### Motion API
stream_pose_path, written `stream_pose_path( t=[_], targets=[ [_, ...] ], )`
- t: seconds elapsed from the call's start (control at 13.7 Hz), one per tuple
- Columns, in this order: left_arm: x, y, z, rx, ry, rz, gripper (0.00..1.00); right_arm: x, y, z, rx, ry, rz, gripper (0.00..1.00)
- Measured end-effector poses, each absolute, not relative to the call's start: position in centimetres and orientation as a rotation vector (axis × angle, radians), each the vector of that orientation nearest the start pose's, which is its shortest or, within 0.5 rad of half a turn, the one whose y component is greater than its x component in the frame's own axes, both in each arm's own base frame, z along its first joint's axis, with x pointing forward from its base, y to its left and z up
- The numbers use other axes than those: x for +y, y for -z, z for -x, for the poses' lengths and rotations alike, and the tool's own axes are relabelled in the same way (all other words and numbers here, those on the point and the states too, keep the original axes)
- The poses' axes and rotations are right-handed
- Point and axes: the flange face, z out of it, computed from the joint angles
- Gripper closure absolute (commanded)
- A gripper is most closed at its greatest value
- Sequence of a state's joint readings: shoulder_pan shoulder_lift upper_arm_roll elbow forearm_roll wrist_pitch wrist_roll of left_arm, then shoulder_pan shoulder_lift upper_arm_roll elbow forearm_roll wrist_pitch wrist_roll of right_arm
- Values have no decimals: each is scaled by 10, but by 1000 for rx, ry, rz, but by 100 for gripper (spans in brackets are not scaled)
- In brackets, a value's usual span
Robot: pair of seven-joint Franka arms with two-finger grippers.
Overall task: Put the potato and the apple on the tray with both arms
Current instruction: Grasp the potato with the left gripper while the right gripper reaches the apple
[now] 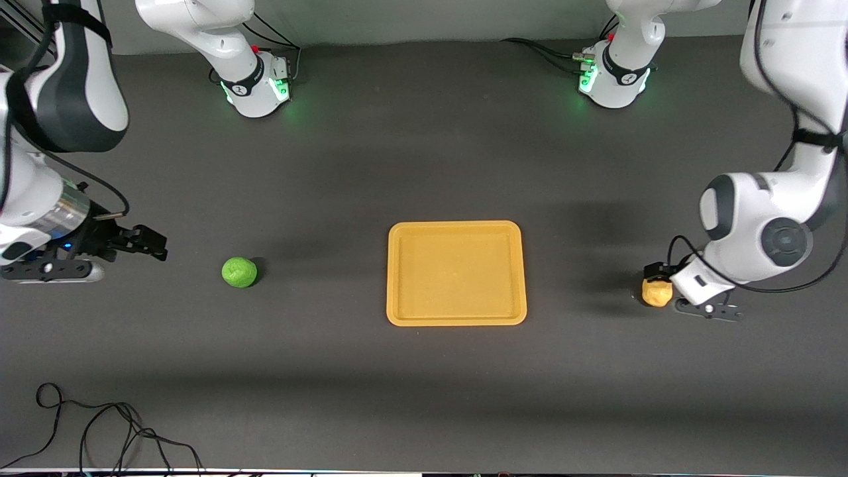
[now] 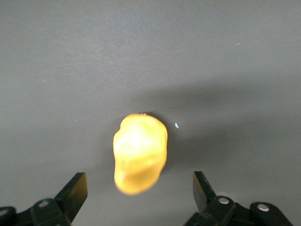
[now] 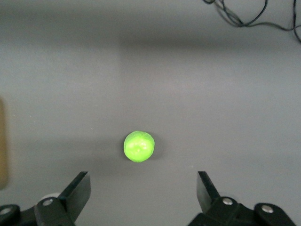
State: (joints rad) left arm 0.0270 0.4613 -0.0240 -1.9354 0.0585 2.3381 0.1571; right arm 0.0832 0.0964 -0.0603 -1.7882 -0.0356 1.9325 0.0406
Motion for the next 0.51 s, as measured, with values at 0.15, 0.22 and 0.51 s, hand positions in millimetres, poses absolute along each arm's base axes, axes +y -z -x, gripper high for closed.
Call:
stream_pose_path(
  t=[0.15,0.22,0.51],
  targets=[
    [3,-210,-616,318,-90,3093,5,15,-473,-590,-3,103,3175,0],
    [4,-201,-616,319,-94,3094,16,17,-454,-587,-10,131,3172,0],
    [5,-198,-616,318,-95,3093,58,21,-361,-565,-35,157,3165,0]
  ],
)
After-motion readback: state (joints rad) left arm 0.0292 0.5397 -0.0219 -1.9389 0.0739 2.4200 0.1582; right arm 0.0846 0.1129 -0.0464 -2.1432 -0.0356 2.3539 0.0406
